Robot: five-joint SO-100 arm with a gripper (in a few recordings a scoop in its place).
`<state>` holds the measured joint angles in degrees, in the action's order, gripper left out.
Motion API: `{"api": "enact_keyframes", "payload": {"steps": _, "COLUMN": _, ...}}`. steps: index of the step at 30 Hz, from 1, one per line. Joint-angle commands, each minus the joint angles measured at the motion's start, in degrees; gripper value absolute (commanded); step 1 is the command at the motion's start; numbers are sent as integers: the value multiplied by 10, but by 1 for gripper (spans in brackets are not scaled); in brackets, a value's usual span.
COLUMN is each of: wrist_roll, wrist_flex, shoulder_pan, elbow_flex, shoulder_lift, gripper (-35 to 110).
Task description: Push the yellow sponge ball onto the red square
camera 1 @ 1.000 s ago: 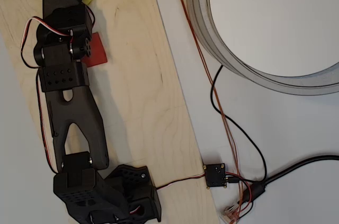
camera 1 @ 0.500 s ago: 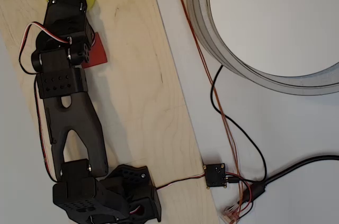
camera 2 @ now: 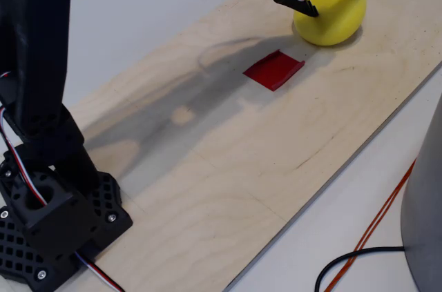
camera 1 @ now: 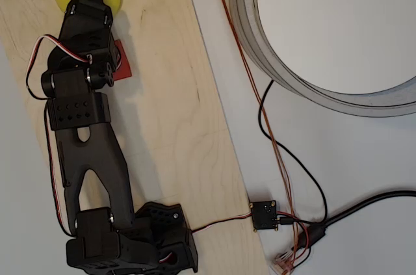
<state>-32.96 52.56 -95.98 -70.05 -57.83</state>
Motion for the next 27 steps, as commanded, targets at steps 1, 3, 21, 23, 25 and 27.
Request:
{"api": "enact_keyframes", "payload": {"steps": 1, "wrist_roll": -10, "wrist_flex": 30, "shoulder_pan": -15, "elbow_flex": -12, "shoulder_lift": -35, "gripper": 25}}
{"api": "enact_keyframes", "payload": {"steps": 3, "wrist_roll": -9, "wrist_flex": 32, "shoulder_pan": -19, "elbow_flex": -28, "shoulder_lift": -50, "gripper": 25}}
{"api": "enact_keyframes", "payload": {"steps": 21, "wrist_roll": -12, "wrist_flex": 55, "shoulder_pan": -25, "elbow_flex": -178, "shoulder_lift": -208, "gripper": 25}}
{"api": "enact_keyframes", "payload": {"steps": 23, "wrist_roll": -12, "wrist_flex": 57, "shoulder_pan": -25, "elbow_flex": -194, "shoulder_lift": -226, "gripper": 25}}
{"api": "enact_keyframes", "payload": {"steps": 25, "wrist_roll": -12, "wrist_flex": 61, "shoulder_pan": -25, "elbow_flex": -207, "shoulder_lift": -242, "gripper": 25}}
{"api": "enact_keyframes", "payload": {"steps": 27, "wrist_roll": -12, "wrist_flex": 69, "shoulder_pan": -26, "elbow_flex": -214, "shoulder_lift": -254, "gripper": 25}}
